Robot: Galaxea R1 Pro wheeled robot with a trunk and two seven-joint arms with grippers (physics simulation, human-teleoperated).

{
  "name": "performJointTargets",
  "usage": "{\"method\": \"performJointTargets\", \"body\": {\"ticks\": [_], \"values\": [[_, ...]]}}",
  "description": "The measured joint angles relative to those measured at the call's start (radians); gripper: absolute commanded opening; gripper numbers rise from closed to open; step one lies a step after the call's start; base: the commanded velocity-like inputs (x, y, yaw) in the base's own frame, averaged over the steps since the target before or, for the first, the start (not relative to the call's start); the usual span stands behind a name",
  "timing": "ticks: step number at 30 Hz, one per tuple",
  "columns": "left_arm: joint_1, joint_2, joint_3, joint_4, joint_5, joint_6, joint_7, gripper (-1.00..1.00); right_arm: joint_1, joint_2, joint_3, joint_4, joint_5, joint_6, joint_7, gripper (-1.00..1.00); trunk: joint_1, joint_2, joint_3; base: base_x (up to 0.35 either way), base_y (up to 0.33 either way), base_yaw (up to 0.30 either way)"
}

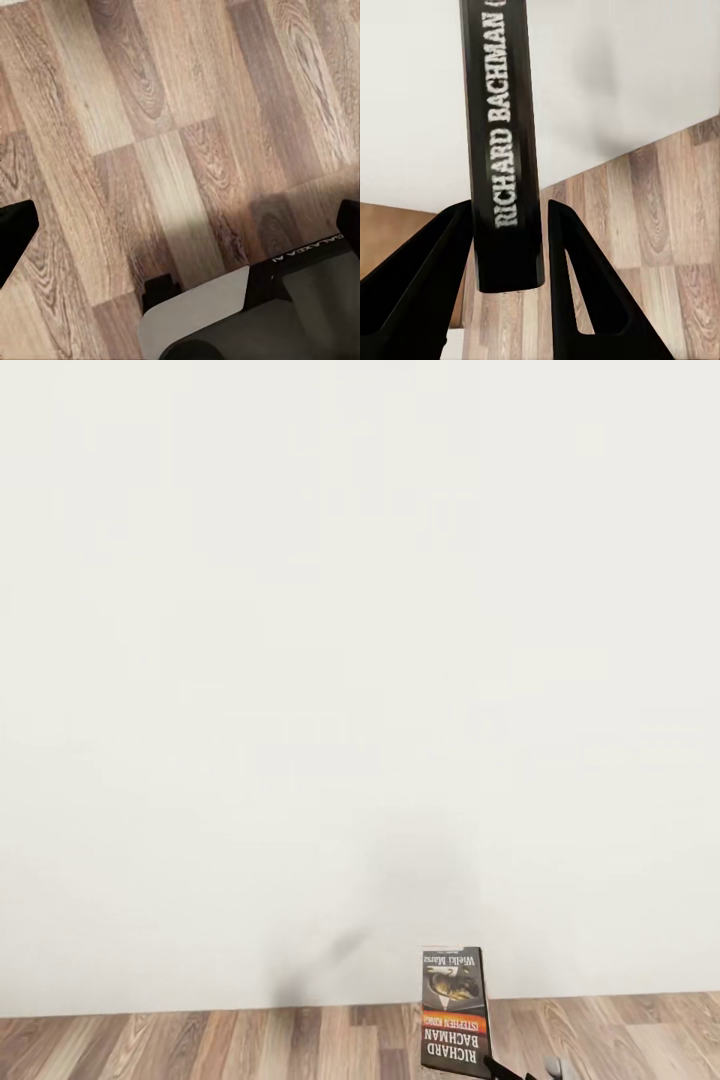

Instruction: In the bedroom, move the book from the bed onto either nightstand, and place the two sandals side by side next to the bed.

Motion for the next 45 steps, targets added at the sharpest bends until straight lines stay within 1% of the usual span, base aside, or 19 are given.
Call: {"method": "performJointTargets", "body": {"ticks": [5,20,39,45], "values": [[0.0,0.0,0.0,0.0,0.0,0.0,0.0,1.0,0.0,0.001,-0.002,-0.001,-0.001,0.0,0.0,-1.0,0.0,0.0,0.0,0.245,0.0,-0.127],[0.0,0.0,0.0,0.0,0.0,0.0,0.0,1.0,0.0,0.0,-0.001,-0.001,-0.001,0.0,0.0,-1.0,0.0,0.0,0.0,0.03,0.0,-0.201],[0.0,0.0,0.0,-0.001,0.0,0.0,0.0,1.0,0.0,0.0,0.0,-0.001,0.0,0.0,0.001,-1.0,0.0,0.0,0.0,0.317,0.0,-0.009],[0.0,0.0,0.0,0.0,0.0,0.0,0.0,1.0,0.0,-0.001,-0.001,-0.001,-0.001,0.0,0.001,-1.0,0.0,0.0,0.0,0.182,0.0,-0.16]]}}
